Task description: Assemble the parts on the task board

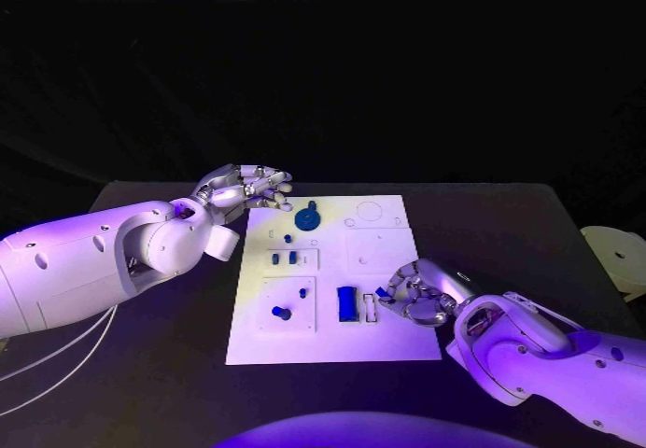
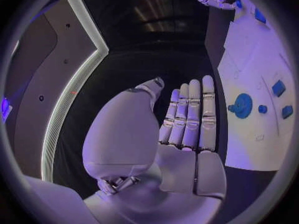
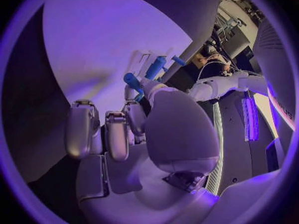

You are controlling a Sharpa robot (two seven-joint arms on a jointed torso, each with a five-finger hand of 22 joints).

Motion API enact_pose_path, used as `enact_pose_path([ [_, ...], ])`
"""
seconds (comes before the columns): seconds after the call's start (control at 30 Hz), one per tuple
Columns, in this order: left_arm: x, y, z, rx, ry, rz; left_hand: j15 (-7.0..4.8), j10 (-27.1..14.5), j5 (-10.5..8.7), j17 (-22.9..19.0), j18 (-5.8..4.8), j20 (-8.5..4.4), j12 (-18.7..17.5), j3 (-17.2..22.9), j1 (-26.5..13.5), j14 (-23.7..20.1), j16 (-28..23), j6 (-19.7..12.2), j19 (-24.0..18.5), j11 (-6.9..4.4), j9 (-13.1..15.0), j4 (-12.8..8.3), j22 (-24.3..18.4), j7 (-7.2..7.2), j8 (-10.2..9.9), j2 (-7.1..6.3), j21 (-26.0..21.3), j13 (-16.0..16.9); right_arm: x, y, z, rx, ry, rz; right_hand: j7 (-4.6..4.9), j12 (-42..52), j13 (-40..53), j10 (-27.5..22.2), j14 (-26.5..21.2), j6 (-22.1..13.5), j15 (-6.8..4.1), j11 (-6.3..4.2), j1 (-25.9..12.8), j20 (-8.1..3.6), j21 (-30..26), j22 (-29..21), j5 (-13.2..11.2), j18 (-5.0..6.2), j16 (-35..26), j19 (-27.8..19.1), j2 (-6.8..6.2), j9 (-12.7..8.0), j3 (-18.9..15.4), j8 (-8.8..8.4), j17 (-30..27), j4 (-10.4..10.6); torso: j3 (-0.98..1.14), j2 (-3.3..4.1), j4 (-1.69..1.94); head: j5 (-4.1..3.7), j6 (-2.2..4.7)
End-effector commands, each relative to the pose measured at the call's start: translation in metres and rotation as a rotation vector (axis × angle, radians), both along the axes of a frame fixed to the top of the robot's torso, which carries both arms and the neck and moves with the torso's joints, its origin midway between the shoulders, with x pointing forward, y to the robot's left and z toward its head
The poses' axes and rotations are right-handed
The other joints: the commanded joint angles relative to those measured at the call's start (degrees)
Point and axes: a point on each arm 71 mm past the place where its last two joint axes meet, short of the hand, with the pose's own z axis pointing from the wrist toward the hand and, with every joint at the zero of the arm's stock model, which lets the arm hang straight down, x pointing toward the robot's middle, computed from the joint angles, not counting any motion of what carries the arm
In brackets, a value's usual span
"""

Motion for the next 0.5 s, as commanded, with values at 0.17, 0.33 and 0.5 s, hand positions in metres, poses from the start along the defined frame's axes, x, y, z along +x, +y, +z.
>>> enact_pose_path([
  [0.17, -0.001, -0.003, 0.002, -0.015, -0.01, -0.014, -0.11, -0.5, 0.33, -0.1, 0.68, -0.11, 0.4, 0.2, 0.2, -0.5, 0.4, -0.4, 0.4, 0.0, 0.1, -0.2, -0.1, -0.1, 0.2, 0.39, -0.2, 0.1, 0.002, 0.007, -0.006, 0.007, 0.034, 0.015, -0.52, 2.0, 2.6, 1.0, 4.7, 0.6, -0.37, 0.18, -4.1, -0.33, 0.9, 11.4, -0.8, -0.77, 0.5, 1.8, 0.18, 2.7, 2.2, 1.3, 8.7, -0.3, 0.08, 0.04, -0.13, 0.02, -0.07],
  [0.33, -0.001, -0.004, 0.002, -0.016, -0.009, -0.018, -0.11, -0.5, 0.33, -0.1, 0.68, -0.11, 0.4, 0.2, 0.2, -0.5, 0.4, -0.4, 0.4, 0.0, 0.1, -0.2, -0.1, -0.1, 0.2, 0.39, -0.2, 0.1, 0.003, 0.014, -0.009, -0.004, 0.047, 0.034, -0.61, 2.5, 3.0, 1.3, 4.7, 0.8, -0.42, 0.1, -4.7, -0.37, 1.1, 11.5, -0.8, -0.81, 0.6, 1.9, 0.38, 2.9, 2.3, 1.46, 8.9, -0.1, 0.04, 0.04, -0.01, -0.19, -0.07],
  [0.5, -0.001, -0.004, 0.001, -0.016, -0.008, -0.019, -0.11, -0.5, 0.3, -0.1, 0.68, -0.11, 0.4, 0.2, 0.2, -0.5, 0.4, -0.4, 0.4, 0.01, 0.1, -0.2, -0.1, -0.08, 0.2, 0.37, -0.2, 0.1, 0.003, 0.02, -0.012, -0.018, 0.054, 0.056, -0.7, 3.1, 3.4, 1.6, 4.8, 1.0, -0.5, 0.02, -5.7, -0.43, 1.2, 11.5, -0.7, -0.82, 0.8, 1.9, 0.65, 3.0, 2.4, 1.67, 9.2, 0.3, 0.08, 0.03, 0.0, -0.18, -0.18],
])
